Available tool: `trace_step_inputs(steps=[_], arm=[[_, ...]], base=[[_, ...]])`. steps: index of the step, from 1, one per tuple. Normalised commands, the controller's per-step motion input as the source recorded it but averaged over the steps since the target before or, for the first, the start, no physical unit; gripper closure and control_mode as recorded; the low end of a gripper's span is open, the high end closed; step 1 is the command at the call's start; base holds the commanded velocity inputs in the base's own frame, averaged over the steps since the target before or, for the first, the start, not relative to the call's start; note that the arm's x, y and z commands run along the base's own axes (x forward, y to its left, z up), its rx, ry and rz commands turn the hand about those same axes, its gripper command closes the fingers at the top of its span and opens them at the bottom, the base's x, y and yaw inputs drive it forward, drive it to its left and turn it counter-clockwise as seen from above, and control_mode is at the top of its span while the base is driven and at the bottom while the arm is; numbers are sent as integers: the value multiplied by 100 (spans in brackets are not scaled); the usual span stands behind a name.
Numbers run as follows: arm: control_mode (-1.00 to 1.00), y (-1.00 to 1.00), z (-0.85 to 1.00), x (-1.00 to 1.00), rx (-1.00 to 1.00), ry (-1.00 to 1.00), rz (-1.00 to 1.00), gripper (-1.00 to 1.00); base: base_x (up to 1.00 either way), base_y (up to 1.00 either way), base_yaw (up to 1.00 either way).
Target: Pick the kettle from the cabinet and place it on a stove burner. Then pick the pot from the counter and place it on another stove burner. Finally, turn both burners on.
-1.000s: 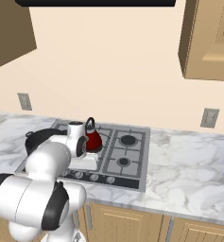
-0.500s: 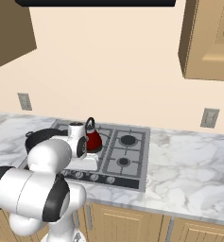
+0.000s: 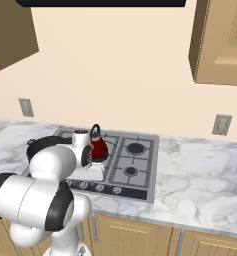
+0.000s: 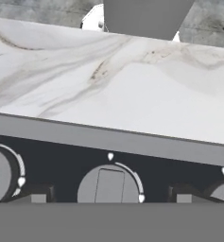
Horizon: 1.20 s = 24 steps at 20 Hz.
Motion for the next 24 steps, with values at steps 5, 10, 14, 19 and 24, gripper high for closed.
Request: trace_step_inputs(steps=[5,10,14,19,24], arm=[[-100,0,0,-6,0,-3,0,100],[-100,0,0,-2,0,0,0,100],[-100,0,-4,0,0,0,3,100],[-100,0,-10,0,0,0,7,100],[-100,0,-13,-2,0,0,11,100]], base=[[0,0,0],[0,0,0],[0,0,0],[0,0,0],[0,0,0]])
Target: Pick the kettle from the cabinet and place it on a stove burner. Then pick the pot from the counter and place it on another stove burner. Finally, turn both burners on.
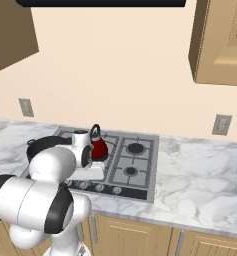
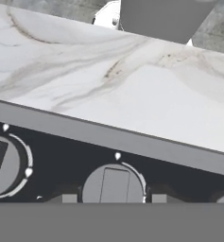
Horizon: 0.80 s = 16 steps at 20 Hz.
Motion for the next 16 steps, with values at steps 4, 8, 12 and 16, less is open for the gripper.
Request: trace_step_inputs(steps=[4,8,12,16], arm=[[-100,0,-16,-6,0,0,13,100],[-100,0,-18,-12,0,-2,13,100],[-100,0,-16,-18,0,-2,13,100],[-100,0,-21,-23,0,-4,12,100]], base=[[0,0,0],[0,0,0],[0,0,0],[0,0,0]])
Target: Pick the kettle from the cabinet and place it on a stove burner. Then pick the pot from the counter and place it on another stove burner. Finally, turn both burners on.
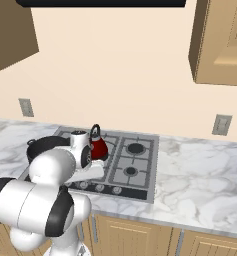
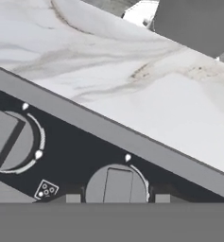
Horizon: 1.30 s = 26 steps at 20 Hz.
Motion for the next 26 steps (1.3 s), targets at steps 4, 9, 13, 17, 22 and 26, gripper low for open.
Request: trace_step_inputs(steps=[4,9,13,17,22,26], arm=[[-100,0,-25,-20,0,-6,14,100],[-100,0,-26,-17,0,-6,15,100],[-100,0,-30,-16,0,-6,17,100],[-100,0,-31,-16,0,-7,17,100],[-100,0,-32,-19,0,-8,17,100],[-100,0,-34,-23,0,-11,16,100]], base=[[0,0,0],[0,0,0],[0,0,0],[0,0,0],[0,0,0],[0,0,0]])
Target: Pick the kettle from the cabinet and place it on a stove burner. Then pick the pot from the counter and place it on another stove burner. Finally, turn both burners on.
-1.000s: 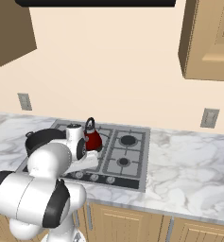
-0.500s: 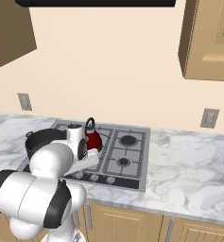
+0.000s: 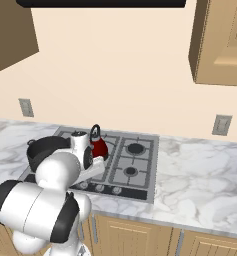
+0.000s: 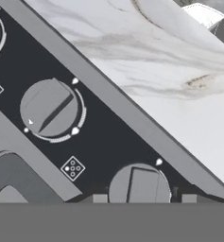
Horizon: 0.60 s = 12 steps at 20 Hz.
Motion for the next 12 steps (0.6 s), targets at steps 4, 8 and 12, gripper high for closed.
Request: trace_step_inputs(steps=[4,8,12], arm=[[-100,0,-36,-21,0,-12,15,100],[-100,0,-31,-23,1,-7,12,100],[-100,-1,-44,-22,7,-7,9,-100]], base=[[0,0,0],[0,0,0],[0,0,0]])
